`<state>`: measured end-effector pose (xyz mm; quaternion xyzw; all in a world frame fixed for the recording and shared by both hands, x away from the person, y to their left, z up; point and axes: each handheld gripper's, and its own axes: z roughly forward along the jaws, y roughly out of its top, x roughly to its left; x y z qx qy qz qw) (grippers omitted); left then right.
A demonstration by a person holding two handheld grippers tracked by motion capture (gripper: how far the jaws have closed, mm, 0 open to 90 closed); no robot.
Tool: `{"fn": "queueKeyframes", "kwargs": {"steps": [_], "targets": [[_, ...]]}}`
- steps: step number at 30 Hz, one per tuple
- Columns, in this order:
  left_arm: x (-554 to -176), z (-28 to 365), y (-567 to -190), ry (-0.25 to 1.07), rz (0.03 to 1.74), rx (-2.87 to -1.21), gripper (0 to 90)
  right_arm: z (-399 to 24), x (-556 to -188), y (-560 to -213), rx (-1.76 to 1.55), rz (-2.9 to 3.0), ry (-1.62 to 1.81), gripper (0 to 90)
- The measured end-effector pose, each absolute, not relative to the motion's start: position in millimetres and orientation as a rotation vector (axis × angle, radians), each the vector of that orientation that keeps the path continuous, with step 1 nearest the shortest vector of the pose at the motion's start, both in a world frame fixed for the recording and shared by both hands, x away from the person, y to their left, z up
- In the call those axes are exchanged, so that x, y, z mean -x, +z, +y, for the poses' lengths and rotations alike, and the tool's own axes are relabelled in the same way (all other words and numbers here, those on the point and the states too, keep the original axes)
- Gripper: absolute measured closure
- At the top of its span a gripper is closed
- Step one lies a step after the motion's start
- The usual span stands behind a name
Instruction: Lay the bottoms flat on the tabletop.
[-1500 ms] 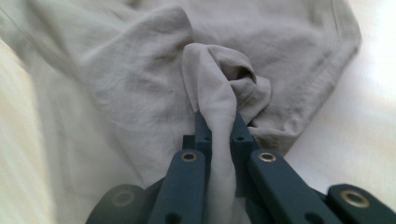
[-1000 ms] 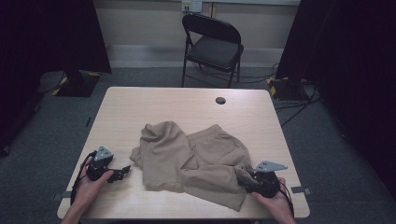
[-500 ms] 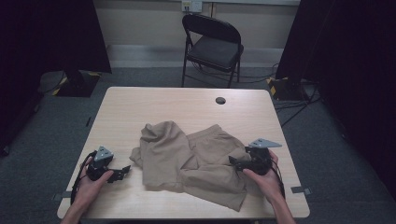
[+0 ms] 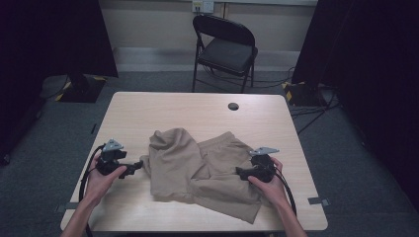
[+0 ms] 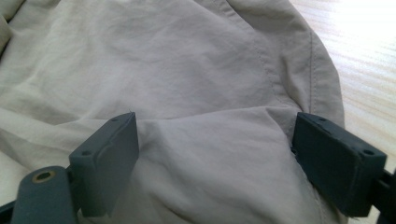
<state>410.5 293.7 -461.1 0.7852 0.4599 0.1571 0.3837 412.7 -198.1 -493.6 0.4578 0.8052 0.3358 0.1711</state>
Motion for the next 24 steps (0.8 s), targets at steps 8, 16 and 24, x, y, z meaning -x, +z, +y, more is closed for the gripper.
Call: {"fn": "queueKeyframes", "kwargs": {"steps": [8, 16, 24], "targets": [[-442.2, 274.0, -429.2, 0.382, 1.112, -1.917, 16.7, -198.5, -408.4, -498.3, -1.268, 2.249, 0.984, 13.9], [-480.7, 246.6, -454.2, 0.236, 1.1, -1.928, 25.6, -198.5, -408.1, -498.5, -1.267, 2.248, 0.985, 13.9], [-495.8, 219.0, -473.9, 0.236, 1.118, -1.957, 20.6, -198.6, -408.1, -498.5, -1.266, 2.248, 0.986, 13.9]]}}
